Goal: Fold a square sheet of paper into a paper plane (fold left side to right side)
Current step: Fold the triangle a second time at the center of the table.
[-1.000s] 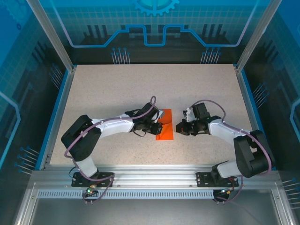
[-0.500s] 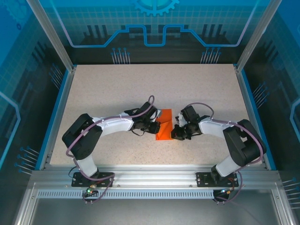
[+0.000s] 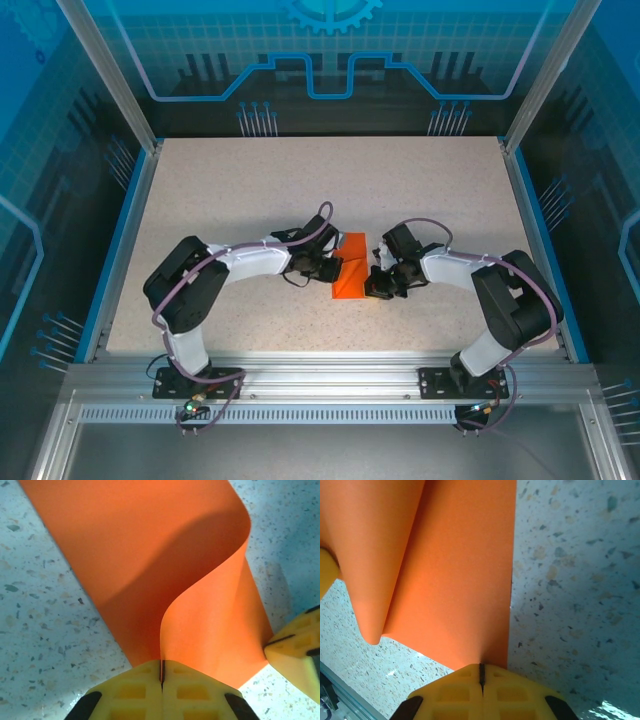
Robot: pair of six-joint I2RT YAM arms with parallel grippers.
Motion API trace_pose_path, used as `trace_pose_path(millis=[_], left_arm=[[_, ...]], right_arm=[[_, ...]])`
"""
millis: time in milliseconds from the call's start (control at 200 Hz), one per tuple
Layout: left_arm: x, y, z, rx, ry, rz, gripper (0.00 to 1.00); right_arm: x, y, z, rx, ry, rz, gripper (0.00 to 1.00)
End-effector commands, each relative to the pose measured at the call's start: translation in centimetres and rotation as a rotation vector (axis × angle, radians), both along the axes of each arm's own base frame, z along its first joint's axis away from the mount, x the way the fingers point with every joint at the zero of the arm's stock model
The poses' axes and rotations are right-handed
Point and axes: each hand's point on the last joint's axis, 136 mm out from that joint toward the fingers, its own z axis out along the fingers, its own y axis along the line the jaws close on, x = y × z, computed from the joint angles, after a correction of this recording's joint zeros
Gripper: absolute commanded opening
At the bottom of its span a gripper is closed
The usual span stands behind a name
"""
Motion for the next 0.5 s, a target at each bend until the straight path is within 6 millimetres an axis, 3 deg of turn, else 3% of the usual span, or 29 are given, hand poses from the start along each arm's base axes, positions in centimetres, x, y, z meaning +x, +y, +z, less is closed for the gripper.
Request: trace_pose_path(millis=[0, 495], left_arm=[[0.8, 0.16, -0.04, 0.019, -0.007, 0.003, 0.04], [1.47, 0.26, -0.7, 0.032, -0.013, 0.01, 0.04]], right_arm=[[-1.19, -0.65, -1.06, -0.065, 0.045, 0.021, 0.0], [-1.39, -0.78, -1.21, -0.073, 0.055, 0.026, 0.0]])
